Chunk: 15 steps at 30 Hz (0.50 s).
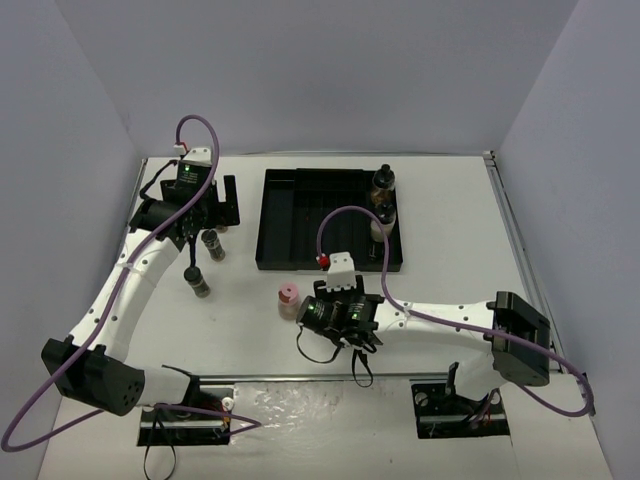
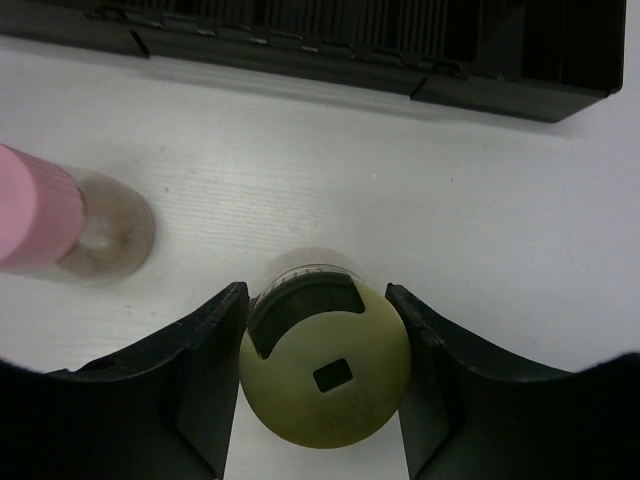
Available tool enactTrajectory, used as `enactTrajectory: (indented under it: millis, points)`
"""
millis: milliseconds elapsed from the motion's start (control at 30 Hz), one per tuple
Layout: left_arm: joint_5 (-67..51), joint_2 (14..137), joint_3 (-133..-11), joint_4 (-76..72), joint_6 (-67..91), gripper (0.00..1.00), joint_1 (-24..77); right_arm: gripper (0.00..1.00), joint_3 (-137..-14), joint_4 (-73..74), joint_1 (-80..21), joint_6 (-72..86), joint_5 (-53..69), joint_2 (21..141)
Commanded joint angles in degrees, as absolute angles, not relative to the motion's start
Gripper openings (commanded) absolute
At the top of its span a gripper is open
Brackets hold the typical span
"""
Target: Organize the condiment bottles
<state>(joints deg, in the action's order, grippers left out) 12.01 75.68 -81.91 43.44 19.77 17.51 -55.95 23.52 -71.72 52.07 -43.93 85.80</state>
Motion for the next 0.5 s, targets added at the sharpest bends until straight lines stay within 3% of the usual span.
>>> enactTrajectory:
  millis: [0,200,467]
  points:
    - [12.74,74.79,-83.23,41.22,19.86,0.93,17.93,0.0,-62.25,24.17,-71.54,50.96,-50.83,86.26]
    - [12.55,74.62,-82.97,40.96,19.96,0.93,17.93,0.0,-72.04,22.37,-63.68,42.75,-51.1,90.15]
    - [12.66,74.44,-83.23,41.22,19.86,0.93,18.02,0.0,-90.6,13.86,-48.56,28.22,-42.5,101.22]
